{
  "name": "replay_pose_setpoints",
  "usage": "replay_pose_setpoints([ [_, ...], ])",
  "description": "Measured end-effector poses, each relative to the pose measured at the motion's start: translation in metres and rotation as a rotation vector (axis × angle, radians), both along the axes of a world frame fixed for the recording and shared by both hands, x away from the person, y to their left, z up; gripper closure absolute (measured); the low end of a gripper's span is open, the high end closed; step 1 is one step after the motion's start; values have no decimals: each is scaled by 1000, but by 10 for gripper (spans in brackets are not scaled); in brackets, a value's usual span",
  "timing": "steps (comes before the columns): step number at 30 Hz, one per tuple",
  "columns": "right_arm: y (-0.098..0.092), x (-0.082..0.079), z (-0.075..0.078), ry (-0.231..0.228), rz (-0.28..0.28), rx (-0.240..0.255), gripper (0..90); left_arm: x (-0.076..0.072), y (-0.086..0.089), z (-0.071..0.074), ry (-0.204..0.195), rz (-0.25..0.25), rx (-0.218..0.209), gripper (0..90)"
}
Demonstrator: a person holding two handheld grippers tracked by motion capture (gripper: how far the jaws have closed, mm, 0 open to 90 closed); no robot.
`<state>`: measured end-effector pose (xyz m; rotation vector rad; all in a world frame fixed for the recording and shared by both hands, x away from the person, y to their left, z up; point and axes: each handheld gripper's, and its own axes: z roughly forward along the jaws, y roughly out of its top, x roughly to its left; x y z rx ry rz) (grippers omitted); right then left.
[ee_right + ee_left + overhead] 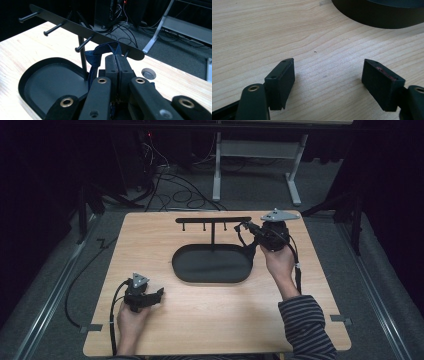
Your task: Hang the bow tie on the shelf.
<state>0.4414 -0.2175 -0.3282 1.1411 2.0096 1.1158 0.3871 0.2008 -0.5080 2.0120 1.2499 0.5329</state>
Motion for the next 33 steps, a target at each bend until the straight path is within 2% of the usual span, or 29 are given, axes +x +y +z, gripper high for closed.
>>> replay_pose_setpoints([
  [13,-2,12,-2,20,-26,-1,900,0,0,0,0,0,0,270],
  [22,-3,22,-9,26,-37,-8,900,0,0,0,0,1,0,270],
  [33,-4,30,-18,55,-58,-13,900,0,0,0,0,1,0,270],
])
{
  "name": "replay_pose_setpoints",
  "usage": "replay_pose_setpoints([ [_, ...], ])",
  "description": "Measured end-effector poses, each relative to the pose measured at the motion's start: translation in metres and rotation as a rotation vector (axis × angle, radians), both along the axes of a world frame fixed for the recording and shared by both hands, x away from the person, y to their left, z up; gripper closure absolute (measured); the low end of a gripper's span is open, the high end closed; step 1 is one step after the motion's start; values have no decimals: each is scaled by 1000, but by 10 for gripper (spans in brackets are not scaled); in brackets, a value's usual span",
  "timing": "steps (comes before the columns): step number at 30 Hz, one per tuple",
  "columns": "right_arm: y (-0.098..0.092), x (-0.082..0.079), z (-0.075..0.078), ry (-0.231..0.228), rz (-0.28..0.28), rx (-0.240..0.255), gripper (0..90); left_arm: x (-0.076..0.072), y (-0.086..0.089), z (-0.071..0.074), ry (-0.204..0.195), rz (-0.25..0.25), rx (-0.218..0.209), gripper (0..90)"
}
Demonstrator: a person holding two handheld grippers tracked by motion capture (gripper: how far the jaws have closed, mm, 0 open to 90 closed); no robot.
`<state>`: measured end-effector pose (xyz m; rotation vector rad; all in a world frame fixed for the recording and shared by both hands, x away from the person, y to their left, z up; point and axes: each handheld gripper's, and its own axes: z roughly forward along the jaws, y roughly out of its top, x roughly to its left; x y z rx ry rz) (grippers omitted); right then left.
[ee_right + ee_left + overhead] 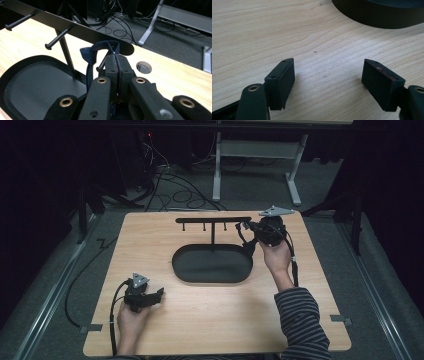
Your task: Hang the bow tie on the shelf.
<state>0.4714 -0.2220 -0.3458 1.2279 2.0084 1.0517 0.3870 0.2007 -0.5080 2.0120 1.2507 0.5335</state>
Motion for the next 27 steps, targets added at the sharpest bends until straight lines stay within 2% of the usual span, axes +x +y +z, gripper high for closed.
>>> replay_pose_setpoints([
  [16,-4,5,-7,41,-24,1,876,0,0,0,0,1,-1,271],
  [27,-9,0,-3,29,-23,30,822,0,0,0,0,2,-1,271],
])
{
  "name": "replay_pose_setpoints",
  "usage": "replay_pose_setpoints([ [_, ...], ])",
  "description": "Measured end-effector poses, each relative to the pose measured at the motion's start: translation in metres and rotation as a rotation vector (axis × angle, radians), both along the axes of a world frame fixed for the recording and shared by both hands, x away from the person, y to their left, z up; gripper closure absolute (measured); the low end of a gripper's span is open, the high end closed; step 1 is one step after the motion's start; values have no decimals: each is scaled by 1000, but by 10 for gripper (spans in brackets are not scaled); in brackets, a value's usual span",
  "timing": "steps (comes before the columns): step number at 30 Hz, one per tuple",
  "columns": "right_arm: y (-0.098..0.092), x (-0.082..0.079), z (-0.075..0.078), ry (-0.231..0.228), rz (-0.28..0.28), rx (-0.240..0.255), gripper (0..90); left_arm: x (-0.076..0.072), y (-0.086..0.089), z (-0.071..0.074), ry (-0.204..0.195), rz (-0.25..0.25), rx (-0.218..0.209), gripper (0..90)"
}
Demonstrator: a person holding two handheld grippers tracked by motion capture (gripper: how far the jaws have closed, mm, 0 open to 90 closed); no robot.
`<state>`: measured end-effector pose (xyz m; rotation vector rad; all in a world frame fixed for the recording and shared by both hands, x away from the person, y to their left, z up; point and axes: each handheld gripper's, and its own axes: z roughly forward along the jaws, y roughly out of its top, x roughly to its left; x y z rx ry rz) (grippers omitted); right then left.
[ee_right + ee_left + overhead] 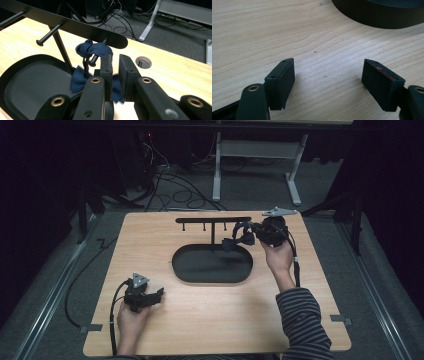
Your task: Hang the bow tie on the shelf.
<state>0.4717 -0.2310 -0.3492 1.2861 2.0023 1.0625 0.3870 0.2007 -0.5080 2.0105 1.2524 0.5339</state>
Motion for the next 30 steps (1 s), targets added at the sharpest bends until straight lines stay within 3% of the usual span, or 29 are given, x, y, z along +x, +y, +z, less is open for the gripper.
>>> replay_pose_setpoints([
  [14,-18,-19,9,-25,-16,45,687,0,0,0,0,-1,-1,271],
  [30,-34,-39,19,-47,-30,78,615,0,0,0,0,0,0,271],
])
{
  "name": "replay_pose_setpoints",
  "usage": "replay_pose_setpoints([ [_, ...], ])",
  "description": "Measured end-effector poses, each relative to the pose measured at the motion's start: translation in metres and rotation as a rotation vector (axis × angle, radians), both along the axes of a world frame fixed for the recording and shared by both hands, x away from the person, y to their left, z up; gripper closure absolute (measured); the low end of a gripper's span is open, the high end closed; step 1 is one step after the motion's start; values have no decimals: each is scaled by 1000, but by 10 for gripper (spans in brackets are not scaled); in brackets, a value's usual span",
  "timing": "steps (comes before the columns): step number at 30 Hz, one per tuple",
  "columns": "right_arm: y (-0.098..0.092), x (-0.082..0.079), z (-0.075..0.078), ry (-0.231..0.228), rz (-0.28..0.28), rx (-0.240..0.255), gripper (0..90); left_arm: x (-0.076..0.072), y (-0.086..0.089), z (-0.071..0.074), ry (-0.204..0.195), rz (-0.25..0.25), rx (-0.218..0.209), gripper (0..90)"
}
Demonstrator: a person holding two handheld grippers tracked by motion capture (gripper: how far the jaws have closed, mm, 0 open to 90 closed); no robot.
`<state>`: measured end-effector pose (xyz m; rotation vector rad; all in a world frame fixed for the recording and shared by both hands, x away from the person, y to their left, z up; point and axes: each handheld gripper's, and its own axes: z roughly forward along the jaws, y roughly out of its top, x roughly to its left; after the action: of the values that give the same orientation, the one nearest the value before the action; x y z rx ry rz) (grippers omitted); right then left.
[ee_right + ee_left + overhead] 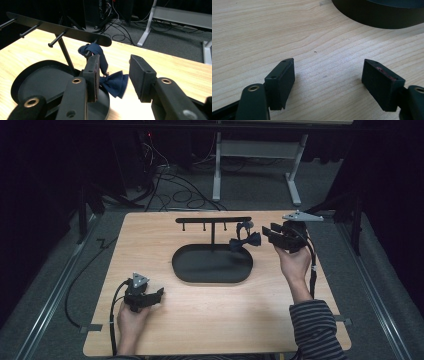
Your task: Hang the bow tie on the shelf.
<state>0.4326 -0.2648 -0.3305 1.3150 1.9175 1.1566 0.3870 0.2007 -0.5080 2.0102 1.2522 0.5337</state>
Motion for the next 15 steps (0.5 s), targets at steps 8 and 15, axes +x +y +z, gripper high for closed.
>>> replay_pose_setpoints([
  [8,-12,-17,9,-25,2,35,571,0,0,0,0,2,-2,274],
  [15,-21,-32,15,-43,1,60,555,0,0,0,-2,3,-2,274],
])
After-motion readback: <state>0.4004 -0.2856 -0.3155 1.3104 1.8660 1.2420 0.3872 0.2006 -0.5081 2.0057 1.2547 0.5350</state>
